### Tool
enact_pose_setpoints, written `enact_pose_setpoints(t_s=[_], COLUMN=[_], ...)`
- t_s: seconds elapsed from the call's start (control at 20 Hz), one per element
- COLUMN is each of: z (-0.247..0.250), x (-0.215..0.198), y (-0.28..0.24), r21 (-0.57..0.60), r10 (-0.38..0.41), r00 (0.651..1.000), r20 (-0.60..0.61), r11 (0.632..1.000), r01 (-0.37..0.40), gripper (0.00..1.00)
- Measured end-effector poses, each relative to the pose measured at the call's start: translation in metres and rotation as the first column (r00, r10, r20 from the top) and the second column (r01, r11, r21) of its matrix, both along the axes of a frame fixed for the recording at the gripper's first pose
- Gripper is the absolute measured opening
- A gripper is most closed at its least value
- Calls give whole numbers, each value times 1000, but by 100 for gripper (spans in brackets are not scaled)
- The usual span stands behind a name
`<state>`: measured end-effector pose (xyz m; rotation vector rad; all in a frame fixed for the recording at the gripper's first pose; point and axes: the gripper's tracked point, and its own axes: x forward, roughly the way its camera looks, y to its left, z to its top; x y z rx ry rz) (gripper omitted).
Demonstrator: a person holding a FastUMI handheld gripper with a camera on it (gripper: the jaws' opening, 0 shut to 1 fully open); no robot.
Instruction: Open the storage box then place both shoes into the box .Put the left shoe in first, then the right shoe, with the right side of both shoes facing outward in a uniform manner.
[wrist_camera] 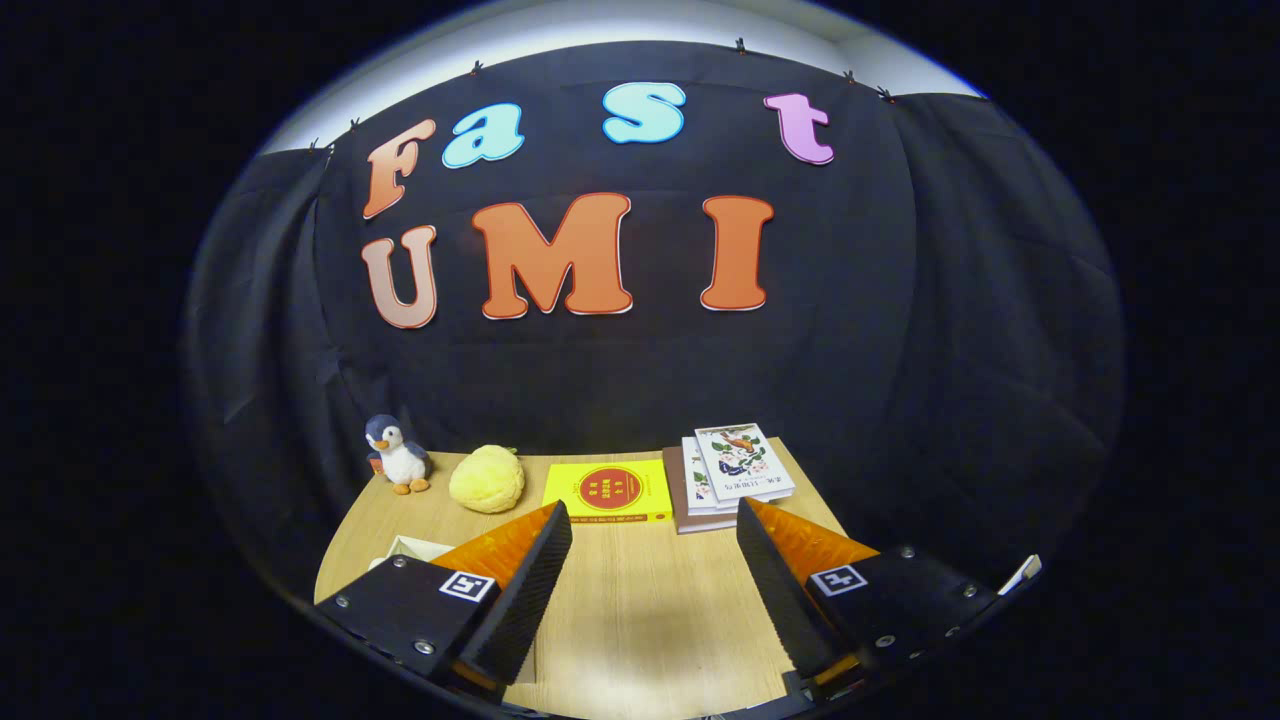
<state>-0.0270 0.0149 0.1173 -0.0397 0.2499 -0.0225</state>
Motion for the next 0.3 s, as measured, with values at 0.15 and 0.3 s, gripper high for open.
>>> enact_pose_setpoints(t_s=[0.15,0.3], z=[5,9], x=[-1,-2], y=[-19,-34], r21=[22,30], r10=[4,11], r00=[1000,999], r20=[16,32], r11=[1000,999], r01=[-4,-12], gripper=[99,99])
